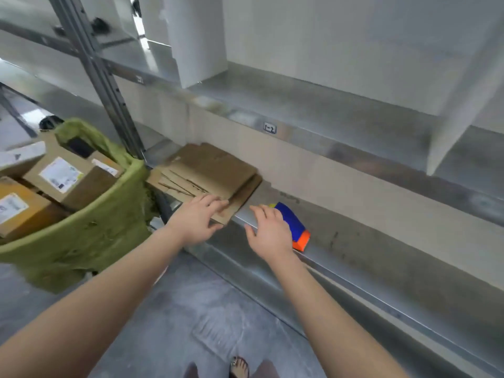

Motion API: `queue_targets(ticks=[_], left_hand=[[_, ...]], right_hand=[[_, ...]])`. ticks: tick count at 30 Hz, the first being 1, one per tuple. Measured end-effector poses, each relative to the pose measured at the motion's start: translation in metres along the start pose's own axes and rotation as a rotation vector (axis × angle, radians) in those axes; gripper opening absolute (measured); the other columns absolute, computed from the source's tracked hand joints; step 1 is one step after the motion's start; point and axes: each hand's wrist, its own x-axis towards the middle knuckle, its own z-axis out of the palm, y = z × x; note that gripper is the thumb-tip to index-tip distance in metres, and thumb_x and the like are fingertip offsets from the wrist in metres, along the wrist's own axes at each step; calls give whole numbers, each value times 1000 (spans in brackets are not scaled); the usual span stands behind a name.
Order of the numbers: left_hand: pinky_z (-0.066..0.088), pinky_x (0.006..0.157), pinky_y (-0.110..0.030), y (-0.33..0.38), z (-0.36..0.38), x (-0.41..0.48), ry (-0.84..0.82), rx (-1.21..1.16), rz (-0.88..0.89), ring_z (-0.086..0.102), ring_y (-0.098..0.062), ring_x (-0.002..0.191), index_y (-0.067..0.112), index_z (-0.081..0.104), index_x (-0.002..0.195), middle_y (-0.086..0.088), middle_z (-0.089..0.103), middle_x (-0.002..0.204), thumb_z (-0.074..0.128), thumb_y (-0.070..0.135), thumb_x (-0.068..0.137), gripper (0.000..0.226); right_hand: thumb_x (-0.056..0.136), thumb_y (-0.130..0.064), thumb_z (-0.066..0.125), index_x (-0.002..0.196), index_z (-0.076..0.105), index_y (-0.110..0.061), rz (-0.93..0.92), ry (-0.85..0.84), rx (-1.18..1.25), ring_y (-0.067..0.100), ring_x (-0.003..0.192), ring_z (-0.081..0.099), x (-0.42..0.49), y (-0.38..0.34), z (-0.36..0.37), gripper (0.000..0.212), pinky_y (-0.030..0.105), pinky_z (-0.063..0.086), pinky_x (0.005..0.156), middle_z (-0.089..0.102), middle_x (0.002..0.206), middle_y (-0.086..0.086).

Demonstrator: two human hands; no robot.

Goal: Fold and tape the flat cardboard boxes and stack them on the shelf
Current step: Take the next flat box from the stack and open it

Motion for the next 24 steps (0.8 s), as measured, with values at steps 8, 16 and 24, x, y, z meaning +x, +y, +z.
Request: queue_targets(ticks=[8,16,24], left_hand=[[27,114,-39,-139,-6,50,-53,43,-37,28,-22,141,30,24,151,-1,28,156,46,53,94,65],[26,115,-41,-252,15,147,-125,-85,8,26,-26,142,28,28,149,-6,29,155,47,53,94,63],[35,110,-41,-317,48,211,-354,-317,-40,40,-32,133,34,27,149,-13,39,148,55,56,89,69]], right_hand=[[95,-43,45,146,36,-27,46,-39,30,25,139,31,101,-61,47,54,41,41,104,39,150,1],[97,-37,49,145,38,-31,425,-5,272,32,135,37,186,-80,100,50,42,41,106,39,148,9],[85,-42,71,147,38,-24,785,167,576,31,128,47,204,-79,125,72,37,42,105,43,144,13]])
